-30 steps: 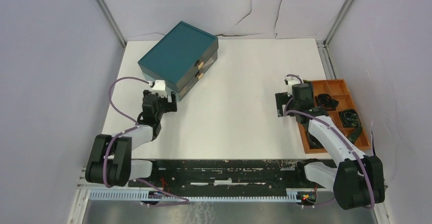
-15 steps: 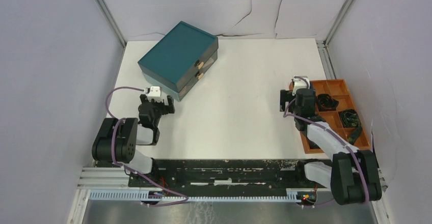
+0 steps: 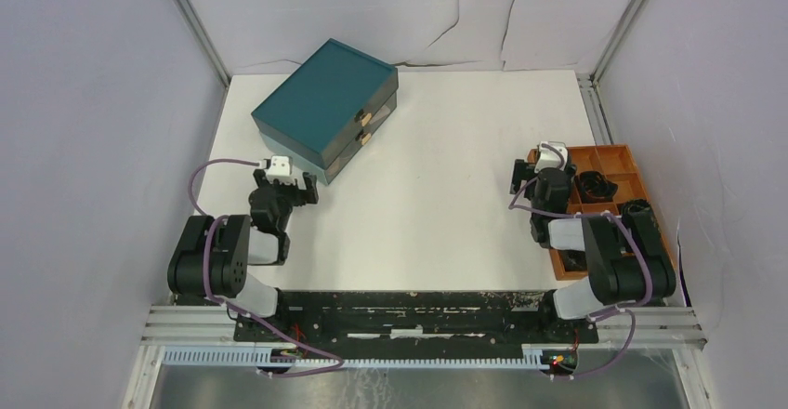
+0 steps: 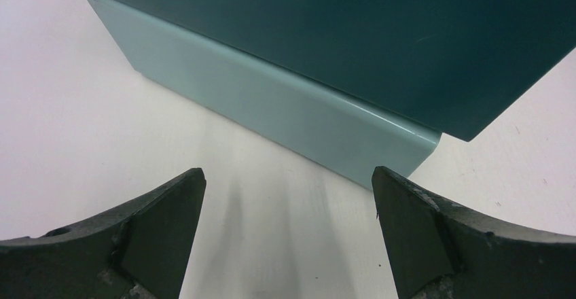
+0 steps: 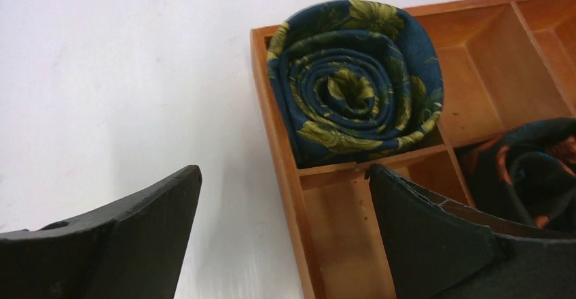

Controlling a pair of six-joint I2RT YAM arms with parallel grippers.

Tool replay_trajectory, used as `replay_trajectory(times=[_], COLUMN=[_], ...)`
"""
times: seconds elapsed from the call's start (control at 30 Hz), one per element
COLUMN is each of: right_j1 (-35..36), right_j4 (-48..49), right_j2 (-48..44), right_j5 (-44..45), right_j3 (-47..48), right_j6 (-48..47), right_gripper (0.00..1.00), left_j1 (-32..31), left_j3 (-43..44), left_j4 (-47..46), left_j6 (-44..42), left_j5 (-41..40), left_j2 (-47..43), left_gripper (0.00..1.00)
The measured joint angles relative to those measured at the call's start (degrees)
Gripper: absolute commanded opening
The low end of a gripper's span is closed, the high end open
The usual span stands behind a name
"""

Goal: Organize the makeup

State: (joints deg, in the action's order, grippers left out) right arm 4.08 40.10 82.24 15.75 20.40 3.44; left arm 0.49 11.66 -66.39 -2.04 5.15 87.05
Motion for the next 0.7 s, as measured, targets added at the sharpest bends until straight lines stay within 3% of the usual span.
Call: replay_trajectory(times=[0.17,0.7], right_j1=[0.0,0.0], right_j4=[5.1,5.4], right_j2=[5.1,5.2], right_j5=[-0.1,-0.2], right_j3=[-0.3,-0.3], right_j6=[0.0,0.3], right_gripper=[1.00,1.00], left_j1=[0.5,0.9], left_j3=[0.0,0.0], left_j4=[-0.2,-0.2], left_j6=[0.2,0.3], left_j5=[0.8,1.0], left_j2=[0.3,0.5], left_gripper=[0.99,0.99])
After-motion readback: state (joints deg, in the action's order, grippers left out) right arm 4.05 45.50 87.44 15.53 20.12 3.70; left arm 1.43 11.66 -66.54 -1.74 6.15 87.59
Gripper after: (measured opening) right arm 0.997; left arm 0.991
